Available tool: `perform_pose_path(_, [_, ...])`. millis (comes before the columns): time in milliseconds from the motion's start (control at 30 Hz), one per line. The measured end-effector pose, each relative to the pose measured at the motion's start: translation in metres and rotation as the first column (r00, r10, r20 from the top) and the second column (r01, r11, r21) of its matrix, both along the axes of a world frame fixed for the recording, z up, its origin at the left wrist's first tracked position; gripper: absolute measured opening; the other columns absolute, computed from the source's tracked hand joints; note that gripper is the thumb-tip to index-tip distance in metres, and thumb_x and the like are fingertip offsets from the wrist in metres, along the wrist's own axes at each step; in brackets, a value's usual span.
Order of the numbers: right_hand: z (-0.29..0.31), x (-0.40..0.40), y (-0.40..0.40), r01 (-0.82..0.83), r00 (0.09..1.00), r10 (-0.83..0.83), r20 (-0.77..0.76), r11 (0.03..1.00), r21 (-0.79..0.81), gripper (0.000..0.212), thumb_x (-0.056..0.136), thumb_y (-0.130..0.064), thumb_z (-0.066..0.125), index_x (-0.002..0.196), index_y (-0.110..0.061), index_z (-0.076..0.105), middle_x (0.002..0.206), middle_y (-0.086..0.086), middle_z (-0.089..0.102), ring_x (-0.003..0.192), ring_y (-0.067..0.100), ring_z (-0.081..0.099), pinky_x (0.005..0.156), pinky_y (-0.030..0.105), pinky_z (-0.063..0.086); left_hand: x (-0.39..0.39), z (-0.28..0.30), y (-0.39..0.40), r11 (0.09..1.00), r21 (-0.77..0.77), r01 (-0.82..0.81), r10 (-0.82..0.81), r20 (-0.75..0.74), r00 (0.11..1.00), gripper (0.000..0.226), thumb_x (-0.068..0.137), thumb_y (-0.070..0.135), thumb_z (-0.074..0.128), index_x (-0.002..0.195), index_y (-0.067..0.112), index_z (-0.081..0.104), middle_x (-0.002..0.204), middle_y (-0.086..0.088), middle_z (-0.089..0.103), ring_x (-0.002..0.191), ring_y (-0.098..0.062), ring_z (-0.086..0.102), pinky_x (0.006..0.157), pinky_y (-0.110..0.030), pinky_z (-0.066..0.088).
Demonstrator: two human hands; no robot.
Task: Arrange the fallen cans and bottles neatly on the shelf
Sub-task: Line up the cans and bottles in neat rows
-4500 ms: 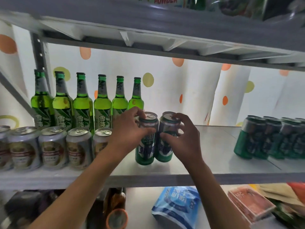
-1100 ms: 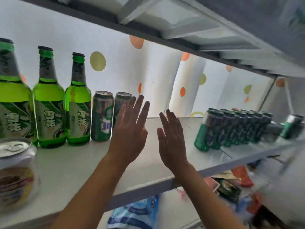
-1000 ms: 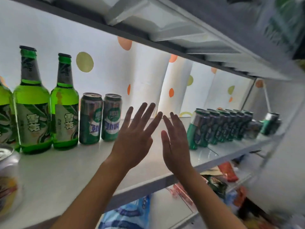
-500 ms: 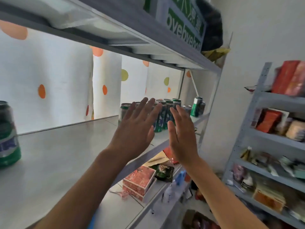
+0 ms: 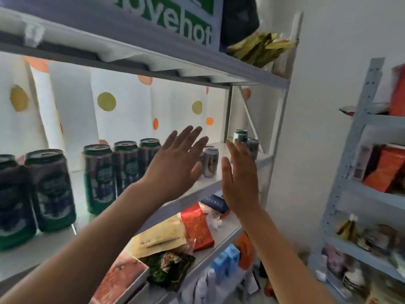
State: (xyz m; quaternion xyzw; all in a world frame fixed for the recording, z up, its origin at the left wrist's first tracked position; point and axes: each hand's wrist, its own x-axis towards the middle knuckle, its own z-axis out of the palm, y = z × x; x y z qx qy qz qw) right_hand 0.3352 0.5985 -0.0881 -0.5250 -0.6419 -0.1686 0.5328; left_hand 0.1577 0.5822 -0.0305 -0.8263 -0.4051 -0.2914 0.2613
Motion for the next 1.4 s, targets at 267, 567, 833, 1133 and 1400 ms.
perform_pose_path(267, [0.014, 0.084, 0.111, -0.093, 0.995, 0.092, -0.047, 0.996, -0.002, 0.043, 0.103, -0.029, 0.037, 0.144, -0.017, 0.046, 0.152, 0.010, 0.042, 0.143, 0.024, 0.033, 0.119, 0.042, 0.026, 0.099, 0.027, 0.085, 0.990, -0.127, -0.058, 0.066, 0.057, 0.996, 0.057, 0.097, 0.039, 0.045, 0.150, 0.024, 0.028, 0.161, 0.001, 0.014, 0.149, -0.016, 0.005, 0.121, -0.036, 0.007])
perform_pose_path(567, [0.022, 0.134, 0.175, -0.123, 0.989, 0.119, -0.092, 0.991, -0.050, 0.049, 0.102, -0.039, 0.026, 0.145, -0.022, 0.042, 0.154, 0.004, 0.040, 0.143, 0.023, 0.034, 0.115, 0.047, 0.032, 0.157, 0.016, 0.157, 0.984, -0.177, -0.028, 0.040, 0.068, 0.997, 0.058, 0.096, 0.034, 0.048, 0.149, 0.021, 0.030, 0.160, -0.002, 0.019, 0.149, -0.019, 0.008, 0.120, -0.036, 0.007])
perform_pose_path(833, [0.029, 0.166, 0.233, -0.191, 0.975, 0.168, -0.143, 0.967, -0.166, 0.046, 0.101, -0.031, 0.044, 0.145, -0.020, 0.040, 0.154, 0.005, 0.038, 0.139, 0.023, 0.039, 0.113, 0.040, 0.037, 0.186, 0.003, 0.202, 0.975, -0.222, -0.009, 0.047, 0.169, 0.984, 0.059, 0.096, 0.036, 0.046, 0.150, 0.023, 0.027, 0.160, 0.000, 0.020, 0.149, -0.018, 0.007, 0.119, -0.033, 0.007])
perform_pose_path(1133, [0.025, 0.192, 0.298, -0.219, 0.970, 0.181, -0.162, 0.939, -0.265, 0.059, 0.098, -0.034, 0.055, 0.150, -0.018, 0.033, 0.159, 0.007, 0.028, 0.145, 0.025, 0.029, 0.113, 0.040, 0.034, 0.201, -0.001, 0.223, 0.949, -0.241, -0.205, 0.254, 0.196, 0.947, 0.057, 0.094, 0.036, 0.049, 0.147, 0.022, 0.032, 0.157, -0.002, 0.026, 0.148, -0.020, 0.013, 0.120, -0.039, 0.015])
perform_pose_path(1400, [0.012, 0.203, 0.326, -0.374, 0.916, 0.341, -0.213, 0.917, -0.138, 0.034, 0.090, -0.017, 0.066, 0.121, -0.013, 0.056, 0.137, 0.011, 0.049, 0.124, 0.029, 0.051, 0.099, 0.037, 0.048, 0.214, -0.002, 0.218, 0.890, -0.259, -0.375, 0.431, 0.211, 0.877, 0.058, 0.093, 0.032, 0.053, 0.147, 0.021, 0.034, 0.156, -0.001, 0.028, 0.147, -0.019, 0.014, 0.119, -0.034, 0.010])
